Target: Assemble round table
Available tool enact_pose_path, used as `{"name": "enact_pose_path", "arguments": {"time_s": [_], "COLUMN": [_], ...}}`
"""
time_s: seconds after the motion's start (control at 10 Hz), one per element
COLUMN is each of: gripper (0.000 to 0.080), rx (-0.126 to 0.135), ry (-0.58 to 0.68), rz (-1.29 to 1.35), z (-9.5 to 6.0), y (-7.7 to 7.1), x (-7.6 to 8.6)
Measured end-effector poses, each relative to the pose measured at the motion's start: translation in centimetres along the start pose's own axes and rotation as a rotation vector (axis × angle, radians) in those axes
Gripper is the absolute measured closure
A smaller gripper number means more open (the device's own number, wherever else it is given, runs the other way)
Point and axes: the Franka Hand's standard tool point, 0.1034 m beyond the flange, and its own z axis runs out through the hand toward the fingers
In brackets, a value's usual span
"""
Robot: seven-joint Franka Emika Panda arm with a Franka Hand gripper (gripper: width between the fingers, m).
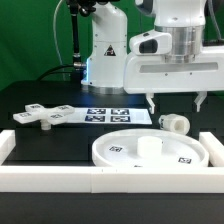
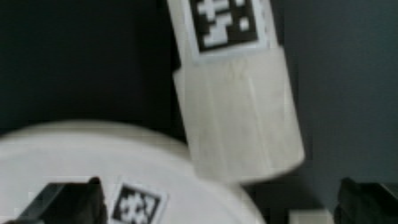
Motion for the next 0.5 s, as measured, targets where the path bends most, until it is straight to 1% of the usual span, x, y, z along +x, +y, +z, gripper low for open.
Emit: {"name": "enact_pose_path", "arguments": {"time_s": [0.1,0.2,0.3,0.4,0.5], "gripper": [0.0150,0.0150,0.0150,0.0150,0.0150], "rx": [-0.008,-0.010,-0.018,-0.024,-0.033], "ry": [-0.056,-0.137,-0.215,-0.266,-0.354], "rz": [0.004,0.007,0.009,0.008,0.005], "z": [0.09,0.21,0.17,0.25,0.32], "y": [-0.19,0.19,0.23,0.25,0.42], "x": [0.26,0.09,0.13,0.00,-0.40]}}
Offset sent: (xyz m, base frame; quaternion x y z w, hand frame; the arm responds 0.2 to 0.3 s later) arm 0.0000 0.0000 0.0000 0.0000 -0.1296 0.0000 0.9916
